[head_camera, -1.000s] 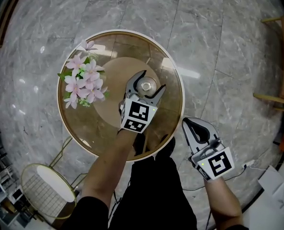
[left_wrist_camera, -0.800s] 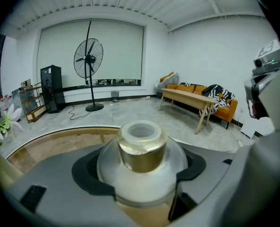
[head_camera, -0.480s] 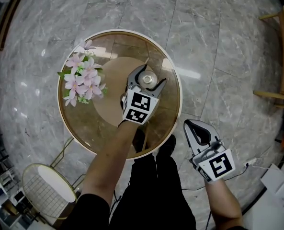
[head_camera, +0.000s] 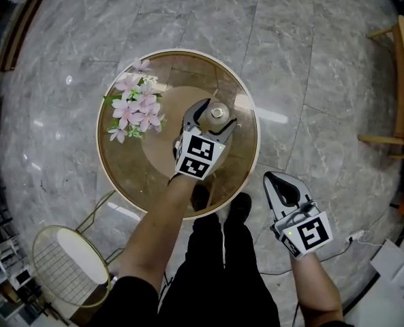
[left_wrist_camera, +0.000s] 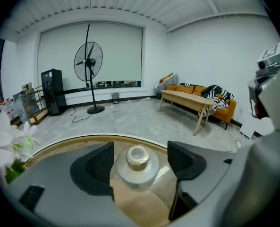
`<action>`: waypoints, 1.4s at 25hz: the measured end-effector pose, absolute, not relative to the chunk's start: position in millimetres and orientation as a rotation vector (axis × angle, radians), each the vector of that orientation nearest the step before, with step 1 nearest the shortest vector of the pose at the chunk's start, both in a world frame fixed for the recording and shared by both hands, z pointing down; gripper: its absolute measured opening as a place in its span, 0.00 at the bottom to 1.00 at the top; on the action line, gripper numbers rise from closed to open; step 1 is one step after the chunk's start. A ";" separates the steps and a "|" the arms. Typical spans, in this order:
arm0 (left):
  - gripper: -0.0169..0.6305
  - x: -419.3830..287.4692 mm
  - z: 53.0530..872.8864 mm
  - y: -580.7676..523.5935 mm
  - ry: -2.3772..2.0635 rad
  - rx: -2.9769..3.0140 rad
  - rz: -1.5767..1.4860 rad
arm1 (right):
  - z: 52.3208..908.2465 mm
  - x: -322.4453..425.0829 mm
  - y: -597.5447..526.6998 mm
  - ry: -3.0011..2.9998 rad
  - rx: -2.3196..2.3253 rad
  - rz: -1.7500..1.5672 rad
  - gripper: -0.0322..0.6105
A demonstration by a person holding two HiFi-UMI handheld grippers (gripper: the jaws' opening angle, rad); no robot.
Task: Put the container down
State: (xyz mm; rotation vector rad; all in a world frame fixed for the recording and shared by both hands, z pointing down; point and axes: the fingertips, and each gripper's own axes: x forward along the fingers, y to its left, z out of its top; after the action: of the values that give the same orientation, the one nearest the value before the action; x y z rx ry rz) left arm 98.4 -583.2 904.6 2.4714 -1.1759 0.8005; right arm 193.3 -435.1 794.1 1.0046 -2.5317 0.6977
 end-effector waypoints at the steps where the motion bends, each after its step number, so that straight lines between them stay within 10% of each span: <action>1: 0.58 96.7 892.2 -579.0 -1.175 2.471 0.798 | 784.2 194.7 -434.3 -2.535 1.022 0.703 0.07; 6: 0.55 94.4 802.4 -552.7 -1.177 2.489 0.756 | 717.0 197.3 -423.3 -2.555 1.068 0.708 0.07; 16: 0.14 101.5 604.2 -491.4 -1.234 2.606 0.729 | 549.4 203.1 -408.0 -2.667 1.077 0.576 0.07; 35: 0.11 22.9 414.5 -365.0 -1.435 2.554 0.611 | 406.6 173.2 -326.4 -2.786 1.061 0.459 0.07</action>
State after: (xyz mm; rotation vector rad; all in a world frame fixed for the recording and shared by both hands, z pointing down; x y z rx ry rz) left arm 22.9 -365.0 414.5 2.5535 -1.4352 0.6108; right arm 173.2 -326.4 406.6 1.0605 -2.7861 0.4594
